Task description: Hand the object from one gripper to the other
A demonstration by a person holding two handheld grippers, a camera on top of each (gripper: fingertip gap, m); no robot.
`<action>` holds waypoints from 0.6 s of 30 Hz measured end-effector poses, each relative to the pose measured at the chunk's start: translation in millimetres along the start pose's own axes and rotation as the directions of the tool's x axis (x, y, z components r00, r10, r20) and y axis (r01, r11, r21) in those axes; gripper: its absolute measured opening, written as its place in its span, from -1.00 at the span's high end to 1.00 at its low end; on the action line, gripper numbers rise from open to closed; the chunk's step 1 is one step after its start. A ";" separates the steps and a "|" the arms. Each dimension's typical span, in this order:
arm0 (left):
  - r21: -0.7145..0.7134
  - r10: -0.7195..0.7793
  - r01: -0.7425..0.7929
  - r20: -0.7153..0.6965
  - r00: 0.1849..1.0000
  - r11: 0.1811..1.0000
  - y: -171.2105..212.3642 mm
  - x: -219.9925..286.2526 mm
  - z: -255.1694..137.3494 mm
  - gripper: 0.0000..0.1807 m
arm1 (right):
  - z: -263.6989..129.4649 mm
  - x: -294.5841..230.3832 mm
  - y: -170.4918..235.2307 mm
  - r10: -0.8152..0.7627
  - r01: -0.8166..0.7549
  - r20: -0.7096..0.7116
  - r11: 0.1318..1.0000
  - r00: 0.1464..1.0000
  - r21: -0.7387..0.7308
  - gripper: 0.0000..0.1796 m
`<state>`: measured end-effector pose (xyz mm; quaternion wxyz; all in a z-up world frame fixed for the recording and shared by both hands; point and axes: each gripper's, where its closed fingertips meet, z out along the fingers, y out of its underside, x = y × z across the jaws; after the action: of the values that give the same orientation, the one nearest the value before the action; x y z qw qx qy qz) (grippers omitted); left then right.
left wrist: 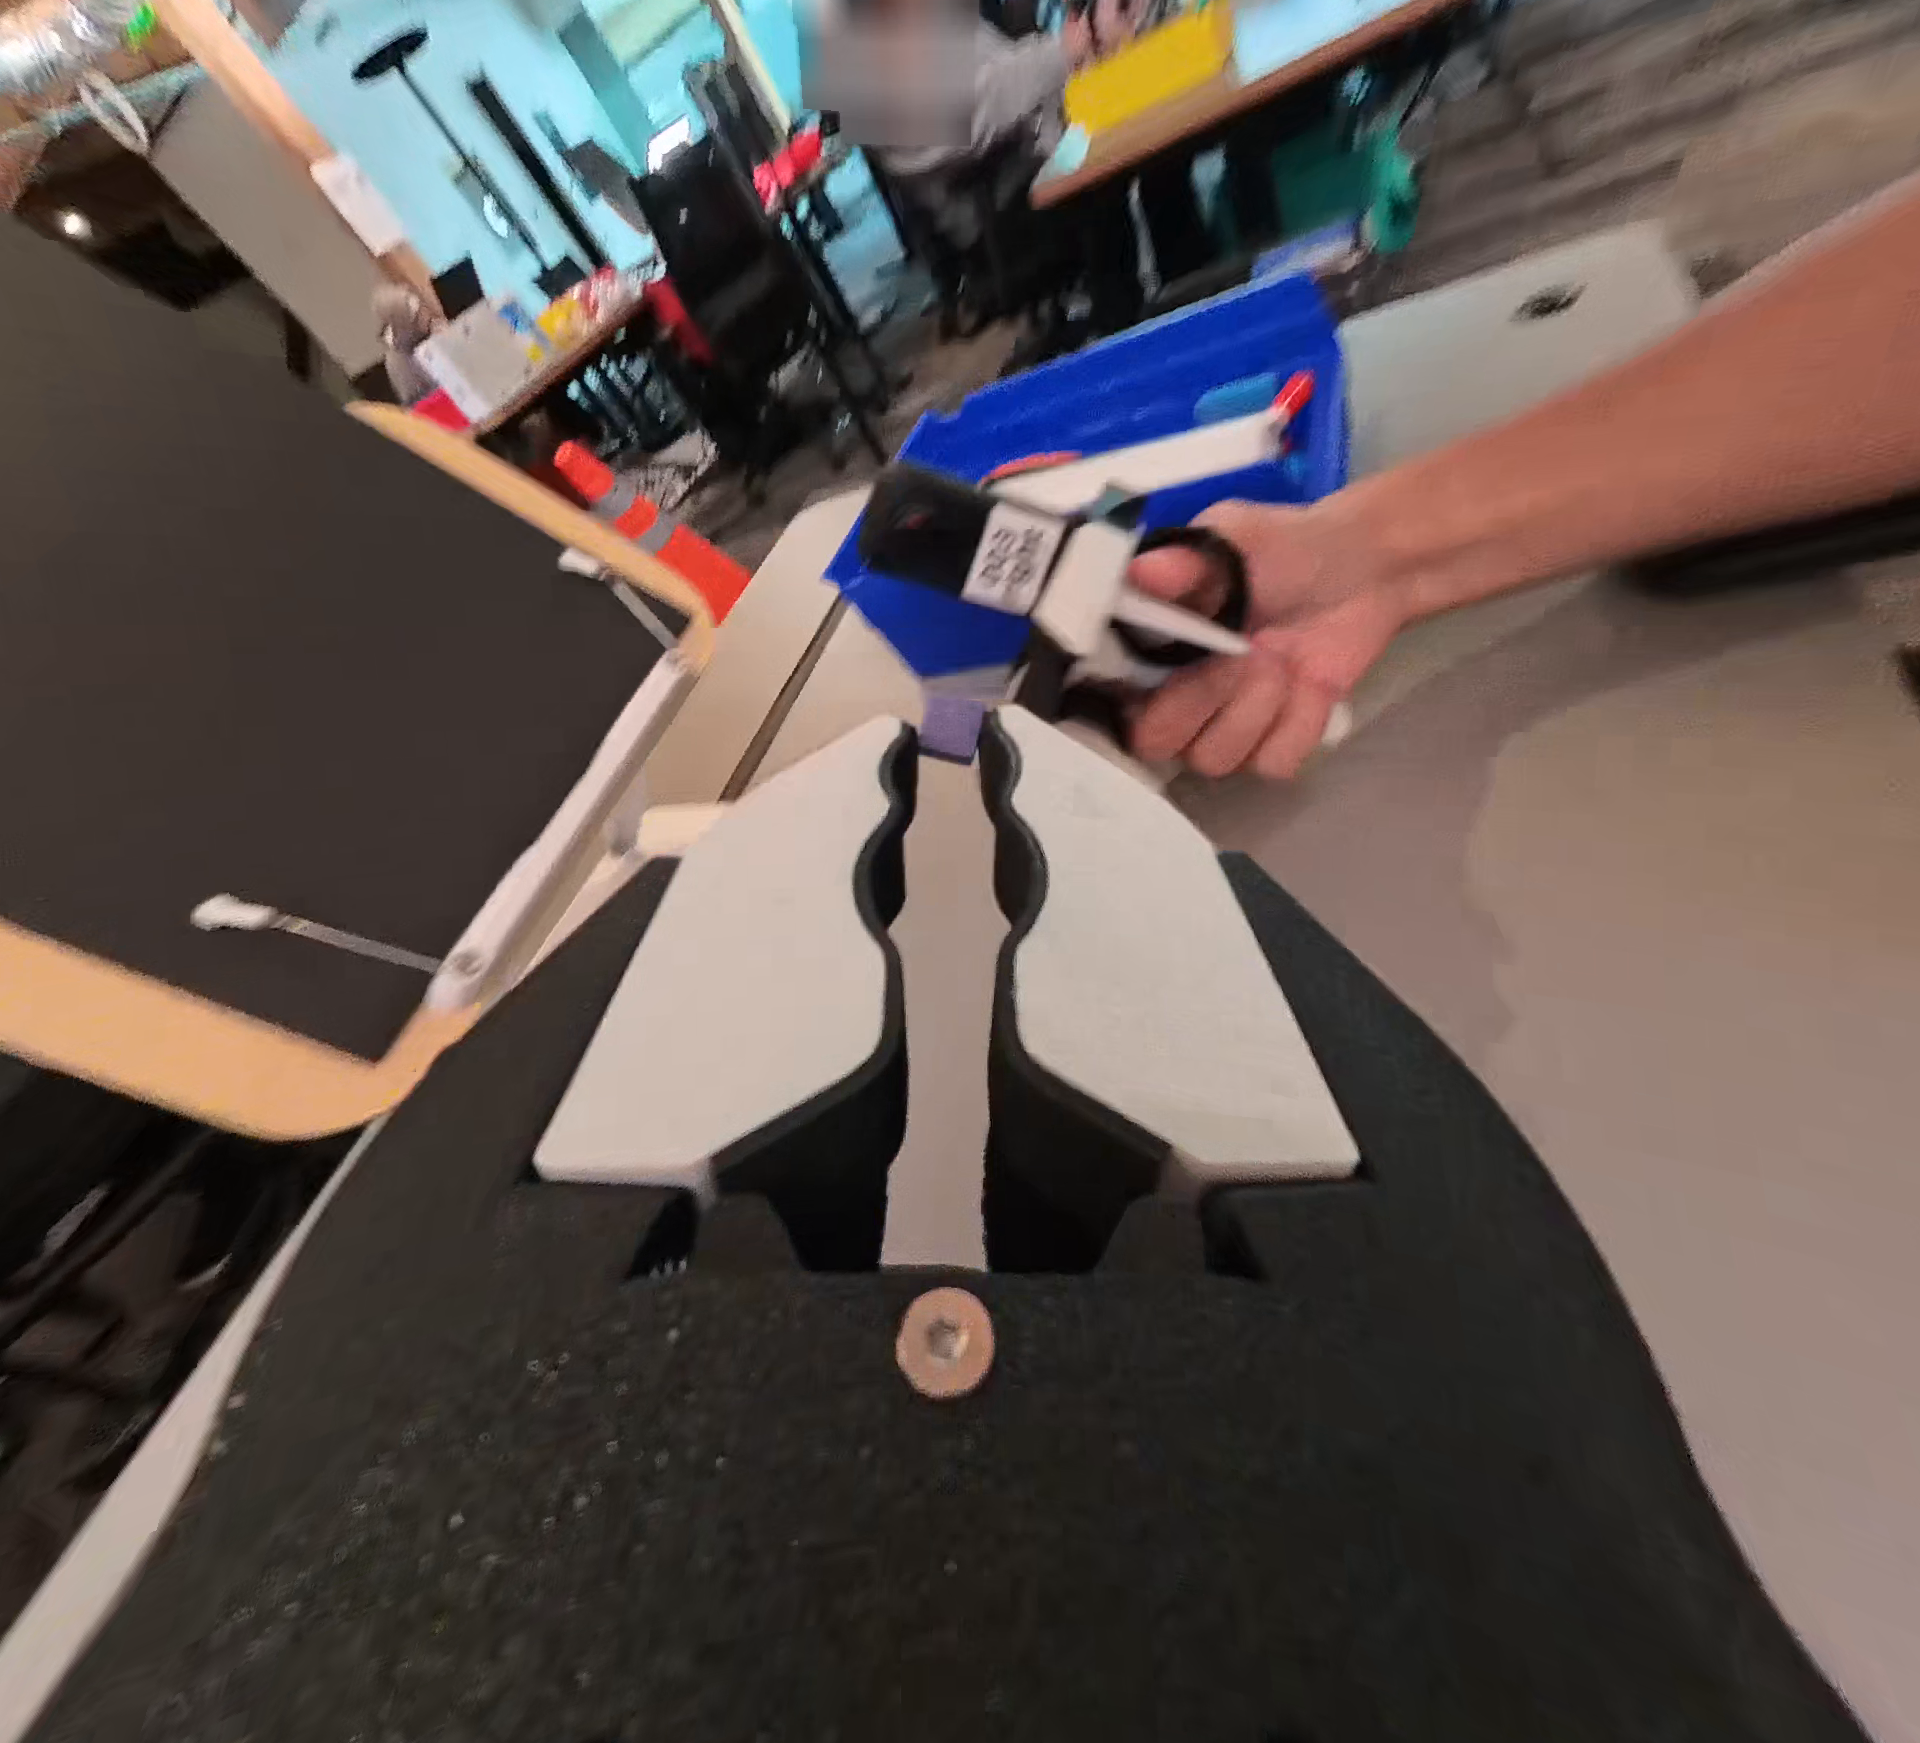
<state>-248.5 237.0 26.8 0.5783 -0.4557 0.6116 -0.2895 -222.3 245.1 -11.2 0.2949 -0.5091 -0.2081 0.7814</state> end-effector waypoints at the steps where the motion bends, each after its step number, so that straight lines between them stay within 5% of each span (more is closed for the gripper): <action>1: 0.041 -0.006 0.007 -0.009 1.000 0.999 -4.2 10.9 2.3 0.88 | -1.1 -5.1 -1.6 0.030 -0.030 0.035 0.999 0.999 0.011 0.49; 8: 0.011 0.056 -0.057 0.070 0.996 0.998 10.6 38.9 20.6 0.88 | 4.7 -21.5 19.2 0.222 -0.207 0.136 0.971 0.966 -0.116 0.64; 18: 0.206 -0.141 0.134 0.021 0.990 0.969 8.1 49.5 27.8 0.88 | 19.1 -28.7 30.9 0.276 -0.248 0.206 0.957 0.939 -0.151 0.69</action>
<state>-219.1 201.0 -6.8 0.6112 -0.4405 0.5352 -0.3821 -238.6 202.5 -3.7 0.1306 -0.4577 -0.2180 0.8520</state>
